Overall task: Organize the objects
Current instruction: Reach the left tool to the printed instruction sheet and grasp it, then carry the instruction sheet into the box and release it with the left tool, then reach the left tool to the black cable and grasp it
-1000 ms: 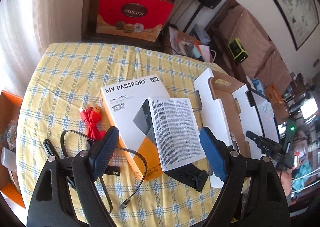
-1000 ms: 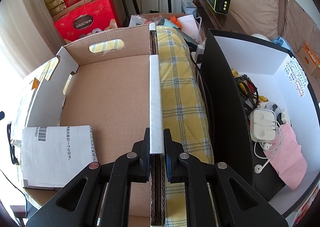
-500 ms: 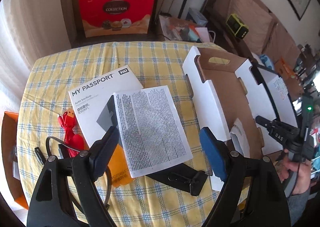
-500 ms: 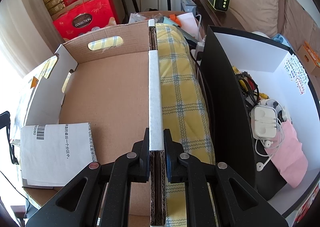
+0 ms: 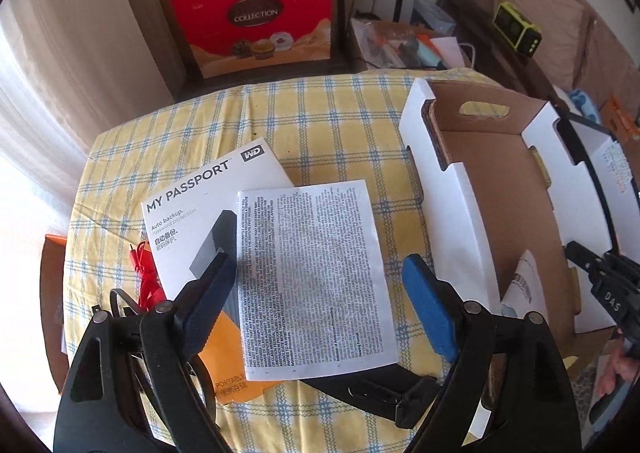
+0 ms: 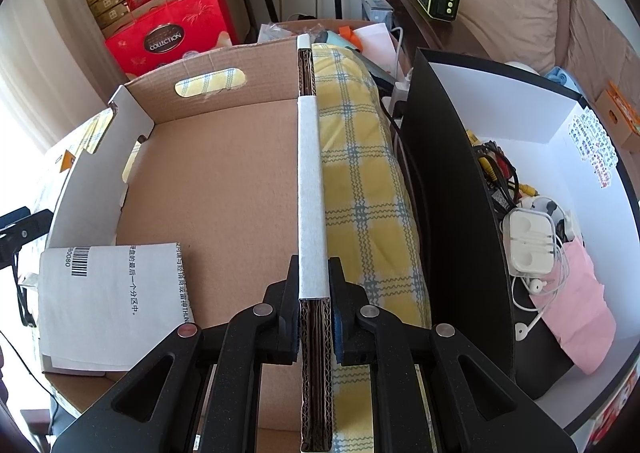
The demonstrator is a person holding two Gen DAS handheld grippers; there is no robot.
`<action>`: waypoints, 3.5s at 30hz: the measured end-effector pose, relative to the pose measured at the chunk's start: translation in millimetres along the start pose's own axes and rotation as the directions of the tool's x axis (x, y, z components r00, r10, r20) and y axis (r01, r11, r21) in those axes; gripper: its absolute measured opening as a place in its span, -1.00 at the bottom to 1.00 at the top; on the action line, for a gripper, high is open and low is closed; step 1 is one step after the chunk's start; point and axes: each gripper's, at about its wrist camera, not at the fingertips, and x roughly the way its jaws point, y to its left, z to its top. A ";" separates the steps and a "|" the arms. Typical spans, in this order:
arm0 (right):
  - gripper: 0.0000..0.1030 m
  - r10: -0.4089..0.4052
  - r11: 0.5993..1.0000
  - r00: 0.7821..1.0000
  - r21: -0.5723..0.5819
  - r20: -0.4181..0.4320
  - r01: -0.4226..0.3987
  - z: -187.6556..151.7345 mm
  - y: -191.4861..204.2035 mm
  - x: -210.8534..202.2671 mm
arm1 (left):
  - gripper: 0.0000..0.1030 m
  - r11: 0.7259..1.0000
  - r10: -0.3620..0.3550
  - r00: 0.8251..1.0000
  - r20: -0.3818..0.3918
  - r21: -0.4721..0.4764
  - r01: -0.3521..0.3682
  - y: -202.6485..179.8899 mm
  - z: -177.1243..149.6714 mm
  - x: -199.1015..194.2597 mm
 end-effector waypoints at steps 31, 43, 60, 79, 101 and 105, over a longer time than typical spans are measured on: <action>-0.79 0.006 1.000 1.000 0.009 -0.003 -0.006 2.2 -1.8 -2.0 | -0.88 0.983 -0.164 0.977 0.135 -0.058 0.173 35.1 -6.4 -40.6; -0.79 0.006 1.000 1.000 0.010 -0.001 -0.006 1.0 -2.1 -1.3 | -0.92 0.928 -0.339 0.921 0.191 -0.094 0.361 41.4 -4.7 -76.5; -0.79 0.014 1.000 1.000 0.012 -0.003 -0.014 -0.3 -3.5 -1.1 | -0.91 0.839 -0.541 0.830 0.135 0.014 0.544 -37.3 -5.4 -90.1; -0.78 0.016 1.000 1.000 0.012 -0.003 -0.016 -1.7 -3.8 -4.3 | 0.05 0.819 -0.574 0.819 0.006 -0.011 0.574 -84.3 -11.8 -38.1; -0.75 0.014 1.000 1.000 0.016 -0.006 -0.014 -3.5 -6.6 -5.9 | 0.73 0.823 -0.568 0.823 0.006 0.019 0.568 -78.7 -6.9 -50.3; -0.74 0.013 1.000 1.000 0.015 -0.005 -0.013 -3.7 -7.3 -6.0 | 0.73 0.833 -0.554 0.833 0.021 0.022 0.553 -68.0 -4.7 -54.6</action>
